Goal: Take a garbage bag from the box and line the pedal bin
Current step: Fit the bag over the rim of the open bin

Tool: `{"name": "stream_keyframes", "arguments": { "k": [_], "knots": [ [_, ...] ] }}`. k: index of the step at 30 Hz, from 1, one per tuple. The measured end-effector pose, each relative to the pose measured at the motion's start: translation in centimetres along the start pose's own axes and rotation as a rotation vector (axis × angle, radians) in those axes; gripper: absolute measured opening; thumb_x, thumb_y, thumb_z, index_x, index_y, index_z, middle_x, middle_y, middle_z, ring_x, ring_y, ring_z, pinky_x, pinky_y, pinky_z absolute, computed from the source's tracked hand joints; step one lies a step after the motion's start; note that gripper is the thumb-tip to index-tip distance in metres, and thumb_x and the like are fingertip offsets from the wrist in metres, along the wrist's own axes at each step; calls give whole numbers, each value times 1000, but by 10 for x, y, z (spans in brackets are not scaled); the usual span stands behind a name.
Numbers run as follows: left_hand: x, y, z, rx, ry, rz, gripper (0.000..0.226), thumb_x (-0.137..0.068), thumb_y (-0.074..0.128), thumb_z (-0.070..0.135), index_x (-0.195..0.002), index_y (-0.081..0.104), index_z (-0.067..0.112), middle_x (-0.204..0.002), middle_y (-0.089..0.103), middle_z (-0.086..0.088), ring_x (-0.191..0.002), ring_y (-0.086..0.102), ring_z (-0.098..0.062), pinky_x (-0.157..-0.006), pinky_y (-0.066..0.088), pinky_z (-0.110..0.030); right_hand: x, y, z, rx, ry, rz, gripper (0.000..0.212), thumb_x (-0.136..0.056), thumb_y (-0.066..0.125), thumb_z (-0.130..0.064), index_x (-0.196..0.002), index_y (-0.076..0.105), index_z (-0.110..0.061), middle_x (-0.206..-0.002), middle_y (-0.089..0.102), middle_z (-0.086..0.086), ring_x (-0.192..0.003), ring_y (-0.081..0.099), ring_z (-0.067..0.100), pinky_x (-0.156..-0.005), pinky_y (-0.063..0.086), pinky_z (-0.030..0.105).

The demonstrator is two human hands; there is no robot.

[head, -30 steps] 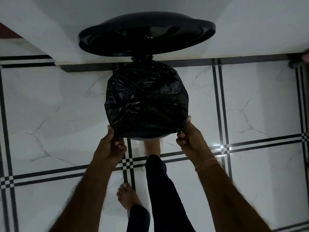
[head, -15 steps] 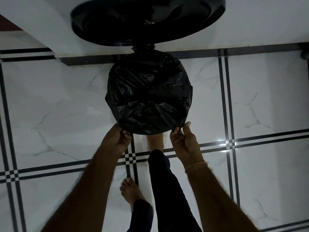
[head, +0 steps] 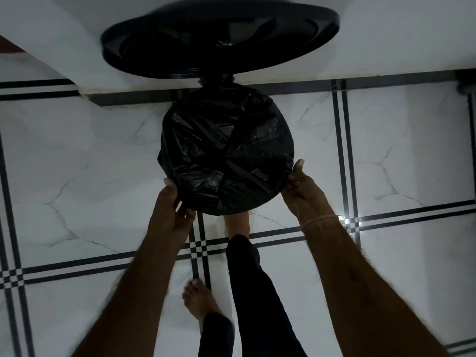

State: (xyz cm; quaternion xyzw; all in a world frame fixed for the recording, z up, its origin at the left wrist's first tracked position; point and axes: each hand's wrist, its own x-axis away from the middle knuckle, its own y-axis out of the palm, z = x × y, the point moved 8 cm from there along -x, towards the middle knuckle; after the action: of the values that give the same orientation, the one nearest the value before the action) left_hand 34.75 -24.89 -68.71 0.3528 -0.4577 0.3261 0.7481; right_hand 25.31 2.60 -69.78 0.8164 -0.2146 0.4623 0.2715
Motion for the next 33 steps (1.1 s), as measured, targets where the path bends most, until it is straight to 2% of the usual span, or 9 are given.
{"name": "stream_keyframes", "arguments": {
  "k": [2, 5, 9, 14, 18, 23, 27, 31, 33],
  "knots": [
    [-1, -1, 5, -6, 37, 22, 19, -96, 62, 44, -101, 67, 26, -102, 71, 10, -91, 65, -9, -61, 52, -19, -1, 8, -9, 76, -51, -35, 49, -101, 50, -44, -118, 64, 0, -108, 78, 14, -110, 71, 27, -106, 51, 40],
    [-4, -4, 4, 60, 29, 57, 19, -96, 62, 42, -98, 68, 24, -97, 74, 8, -94, 67, -10, -57, 55, -19, -1, 13, -19, 225, -140, -45, 60, -92, 65, -36, -133, 58, 8, -137, 63, 26, -131, 59, 38, -111, 48, 44],
    [-11, -6, 3, 73, -8, 114, 27, -91, 66, 45, -104, 71, 22, -100, 75, 6, -106, 67, -13, -61, 58, -24, 4, 7, -29, 390, -158, 98, 30, -101, 62, -24, -112, 67, 3, -115, 68, 22, -110, 66, 31, -96, 56, 37],
    [-15, -9, 16, -76, 28, 178, 27, -94, 65, 46, -105, 70, 22, -113, 71, 1, -100, 67, -15, -72, 55, -28, 7, 20, -34, 517, -198, 82, 42, -98, 59, -48, -101, 72, -7, -106, 75, 9, -100, 70, 20, -79, 58, 34],
    [-12, 9, 40, -145, 163, 80, 55, -89, 61, 59, -130, 63, 22, -128, 69, 0, -117, 64, -17, -99, 54, -39, 5, 19, -43, 567, -272, 100, 32, -96, 68, -36, -75, 62, -12, -90, 64, 13, -85, 62, 21, -70, 51, 31],
    [-22, 2, 57, -157, 195, 152, 6, -93, 71, 30, -93, 65, 30, -95, 75, 9, -105, 66, -17, -97, 51, -37, -11, 16, -61, 675, -409, 277, 40, -92, 72, -38, -61, 59, -15, -63, 57, 4, -67, 51, 22, -60, 41, 31],
    [-28, 0, 64, -240, 207, 152, 10, -97, 66, 25, -89, 65, 31, -103, 73, 9, -104, 65, -14, -91, 45, -36, -14, 1, -64, 688, -413, 377, 34, -86, 77, -41, -69, 62, -16, -68, 59, 2, -68, 53, 20, -74, 46, 38],
    [-34, 22, 91, -340, 298, 112, 22, -98, 57, 49, -105, 70, 33, -109, 72, 12, -107, 65, -10, -90, 49, -32, -6, 55, -80, 709, -495, 93, 44, -101, 58, -41, -107, 69, 1, -93, 67, 7, -84, 62, 12, -73, 52, 24],
    [-39, 45, 106, -408, 332, 35, 27, -95, 62, 51, -100, 73, 28, -101, 74, 9, -96, 69, -9, -78, 54, -26, -8, 91, -82, 756, -482, -73, 38, -98, 66, -34, -104, 71, 3, -94, 71, 11, -86, 70, 16, -75, 60, 26]
  ]
}}
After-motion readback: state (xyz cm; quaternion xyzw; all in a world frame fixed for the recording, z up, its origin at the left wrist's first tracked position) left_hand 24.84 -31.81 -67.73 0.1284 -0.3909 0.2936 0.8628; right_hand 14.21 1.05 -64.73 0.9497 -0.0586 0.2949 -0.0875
